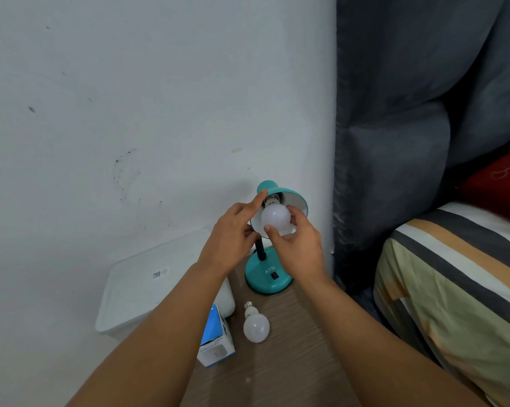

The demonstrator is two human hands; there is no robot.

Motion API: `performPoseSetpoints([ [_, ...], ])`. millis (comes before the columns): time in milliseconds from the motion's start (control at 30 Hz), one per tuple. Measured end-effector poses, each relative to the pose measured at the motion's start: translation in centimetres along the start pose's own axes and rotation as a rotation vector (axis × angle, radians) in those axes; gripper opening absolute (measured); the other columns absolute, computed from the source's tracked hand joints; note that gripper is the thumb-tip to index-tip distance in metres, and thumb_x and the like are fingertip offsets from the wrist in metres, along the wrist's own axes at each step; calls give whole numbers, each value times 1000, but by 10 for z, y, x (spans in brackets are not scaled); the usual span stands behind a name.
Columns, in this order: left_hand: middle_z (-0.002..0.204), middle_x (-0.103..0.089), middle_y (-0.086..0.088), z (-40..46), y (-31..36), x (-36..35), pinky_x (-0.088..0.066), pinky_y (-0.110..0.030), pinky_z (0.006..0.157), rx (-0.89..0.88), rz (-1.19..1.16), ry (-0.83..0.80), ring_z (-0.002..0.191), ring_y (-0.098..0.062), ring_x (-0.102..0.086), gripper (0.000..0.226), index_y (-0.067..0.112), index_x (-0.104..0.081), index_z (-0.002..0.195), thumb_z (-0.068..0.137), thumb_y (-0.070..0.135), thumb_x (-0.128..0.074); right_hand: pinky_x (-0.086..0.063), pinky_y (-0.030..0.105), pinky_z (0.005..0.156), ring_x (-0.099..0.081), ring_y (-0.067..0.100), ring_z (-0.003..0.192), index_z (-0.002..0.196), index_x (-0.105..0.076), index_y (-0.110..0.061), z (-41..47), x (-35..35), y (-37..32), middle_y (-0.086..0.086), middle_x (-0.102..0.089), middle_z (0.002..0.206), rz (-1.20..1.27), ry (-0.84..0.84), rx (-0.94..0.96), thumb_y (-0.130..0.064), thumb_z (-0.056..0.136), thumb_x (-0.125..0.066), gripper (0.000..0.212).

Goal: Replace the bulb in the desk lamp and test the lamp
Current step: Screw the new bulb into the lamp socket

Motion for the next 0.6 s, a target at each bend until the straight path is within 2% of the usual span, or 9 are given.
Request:
performPoseSetpoints([
  [67, 110, -52, 4, 0, 0, 0, -53, -22, 86, 2, 1, 2, 83, -9, -64, 91, 50, -25, 148, 84, 3, -71, -51, 21, 82, -66, 14, 97, 136, -47, -26, -1, 0, 1, -4, -63, 120, 9, 11, -15, -43, 82, -74, 63],
  [133, 110, -51, 6, 0, -1, 0, -52, -19, 86, 5, -3, 0, 83, -8, -64, 92, 51, -24, 148, 84, 3, -71, -53, 32, 91, -66, 16, 100, 141, -41, -26, -2, 0, 2, -1, -61, 126, 9, -5, -13, -41, 79, -76, 73],
  [200, 110, -51, 6, -1, -1, -1, -51, -17, 87, 3, -12, 2, 84, -7, -64, 93, 52, -24, 148, 84, 3, -71, -55, 29, 88, -68, 8, 88, 140, -41, -30, -4, 0, 5, -3, -60, 125, -2, -27, 21, -32, 79, -79, 71],
  [267, 109, -52, 6, -1, -1, -1, -51, -17, 86, 5, -5, 7, 83, -7, -64, 91, 50, -25, 149, 84, 4, -71, -52, 19, 79, -67, 4, 77, 136, -45, -31, -3, -1, 6, -4, -60, 123, -14, -25, 28, -28, 81, -77, 63],
  [300, 109, -52, 5, -1, -1, -1, -51, -17, 86, 5, 0, 8, 82, -7, -64, 90, 49, -26, 149, 84, 5, -71, -51, 18, 78, -67, 5, 79, 134, -47, -30, -3, -2, 6, -4, -60, 123, -15, -13, 20, -31, 82, -76, 59],
  [367, 108, -52, 5, -1, -1, -1, -52, -19, 86, 1, 5, 9, 82, -8, -64, 90, 48, -26, 149, 85, 5, -71, -52, 26, 84, -65, 11, 97, 130, -51, -27, -2, -3, 7, -5, -61, 123, -21, 21, 1, -43, 82, -73, 56],
  [467, 106, -51, 7, -1, -1, -1, -53, -22, 85, 5, 16, 9, 79, -7, -63, 92, 52, -24, 148, 84, 5, -71, -51, 37, 94, -60, 20, 113, 138, -44, -26, -1, -5, 10, -3, -57, 131, -31, 9, -10, -49, 79, -73, 71],
  [533, 105, -50, 8, -1, -1, -2, -54, -25, 85, 10, 12, 9, 79, -7, -64, 96, 56, -21, 147, 84, 4, -71, -52, 41, 96, -61, 21, 112, 146, -30, -31, -3, -4, 10, -3, -54, 135, -15, -20, 0, -43, 77, -77, 84],
  [600, 107, -51, 7, -2, -1, -2, -54, -26, 85, 13, 11, 7, 79, -8, -64, 97, 57, -20, 146, 83, 3, -71, -55, 34, 90, -65, 19, 101, 144, -31, -35, -4, -3, 10, -5, -53, 134, -18, -24, 57, -35, 79, -78, 81],
])
Point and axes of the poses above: each hand's wrist, its own z-axis towards the middle knuckle, its own x-axis out of the back of the hand, y = z × x, the point moved 2 cm from there along z, towards the middle knuckle
